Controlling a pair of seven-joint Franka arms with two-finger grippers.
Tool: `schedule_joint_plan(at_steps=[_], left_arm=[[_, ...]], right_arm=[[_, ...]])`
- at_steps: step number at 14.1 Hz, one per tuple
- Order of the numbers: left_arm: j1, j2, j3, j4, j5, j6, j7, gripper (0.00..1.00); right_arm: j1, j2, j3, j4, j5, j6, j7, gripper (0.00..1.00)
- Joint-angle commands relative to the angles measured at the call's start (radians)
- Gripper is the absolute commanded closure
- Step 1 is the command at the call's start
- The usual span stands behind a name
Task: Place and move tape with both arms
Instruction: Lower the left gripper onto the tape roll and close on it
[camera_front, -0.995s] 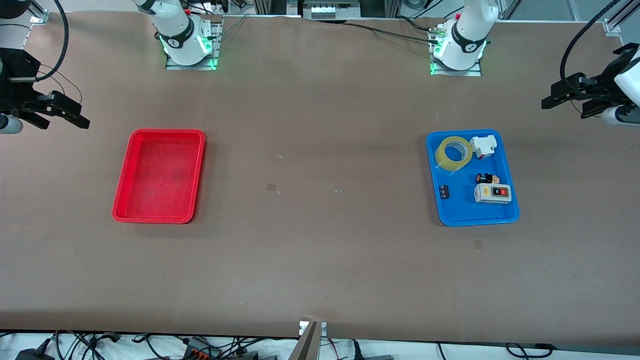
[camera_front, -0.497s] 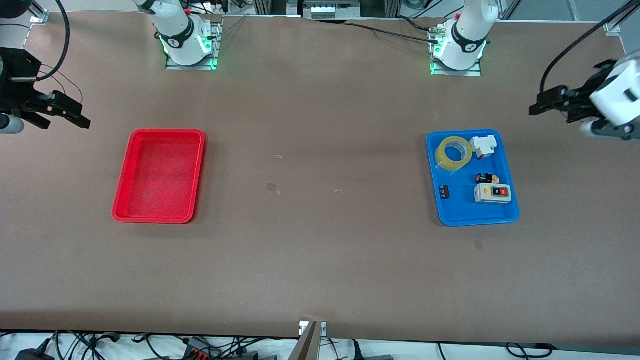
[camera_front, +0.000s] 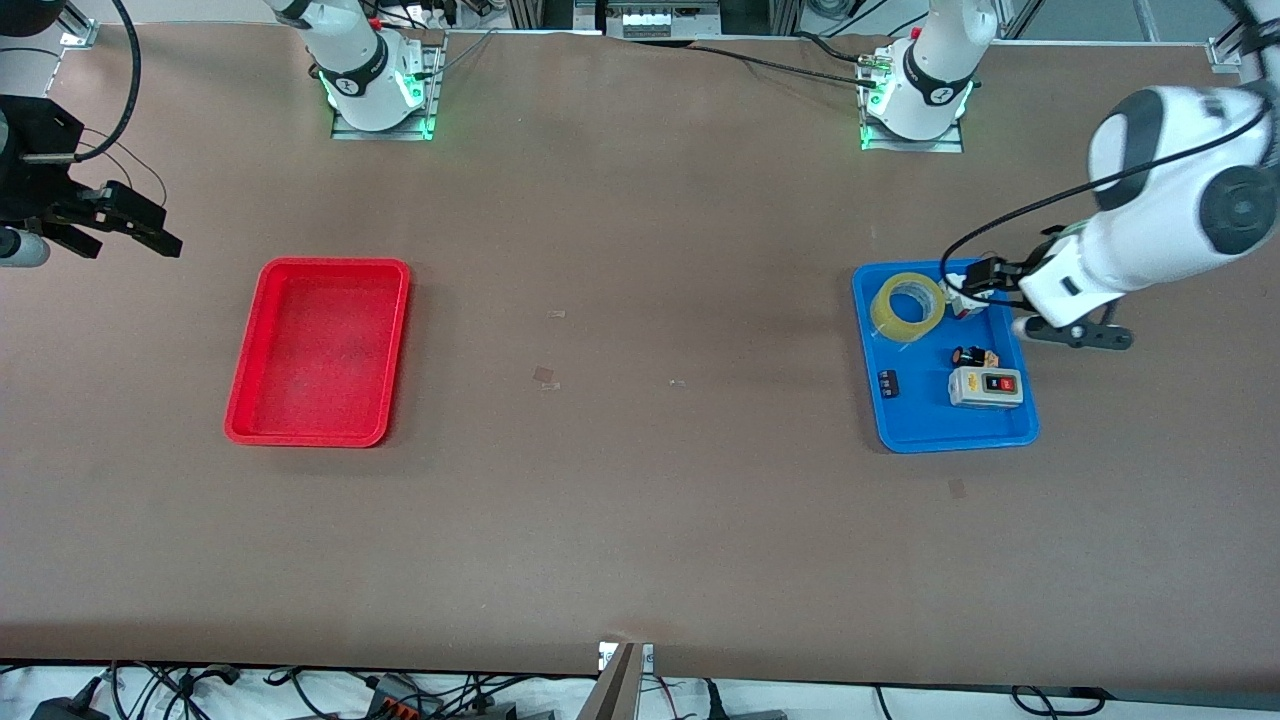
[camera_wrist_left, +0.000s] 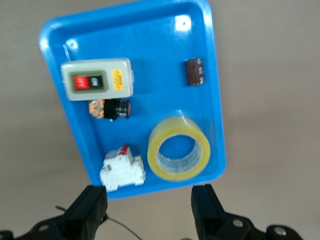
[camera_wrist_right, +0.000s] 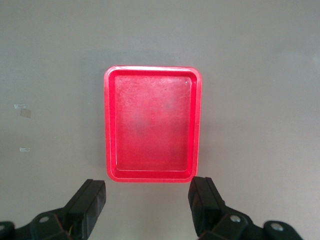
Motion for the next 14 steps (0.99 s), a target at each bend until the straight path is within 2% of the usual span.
schedule_joint_plan(at_steps=[1, 4, 9, 11, 12, 14], left_arm=[[0.007, -0.030, -0.009, -0.188, 0.017, 0.202, 0.010, 0.00], [0.013, 0.042, -0.009, -0.239, 0.017, 0.319, 0.010, 0.00], [0.021, 0.142, -0.009, -0.241, 0.017, 0.366, 0.008, 0.00], [0.022, 0.184, -0.009, -0.238, 0.017, 0.368, 0.008, 0.07], [0.024, 0.190, -0.009, -0.236, 0.017, 0.368, 0.008, 0.23], [0.024, 0.185, -0.009, -0.238, 0.017, 0.354, 0.008, 0.66]], right_arm=[[-0.018, -0.018, 0.017, -0.007, 0.014, -0.011, -0.010, 0.01], [-0.018, -0.018, 0.015, -0.005, 0.016, -0.010, -0.008, 0.01], [-0.012, -0.018, 0.017, -0.005, 0.014, -0.008, -0.020, 0.01], [-0.014, -0.016, 0.015, -0.004, 0.013, -0.007, -0.025, 0.01], [-0.015, -0.016, 0.015, -0.002, 0.013, -0.007, -0.025, 0.01], [-0.015, -0.016, 0.014, -0.002, 0.013, -0.010, -0.025, 0.01]])
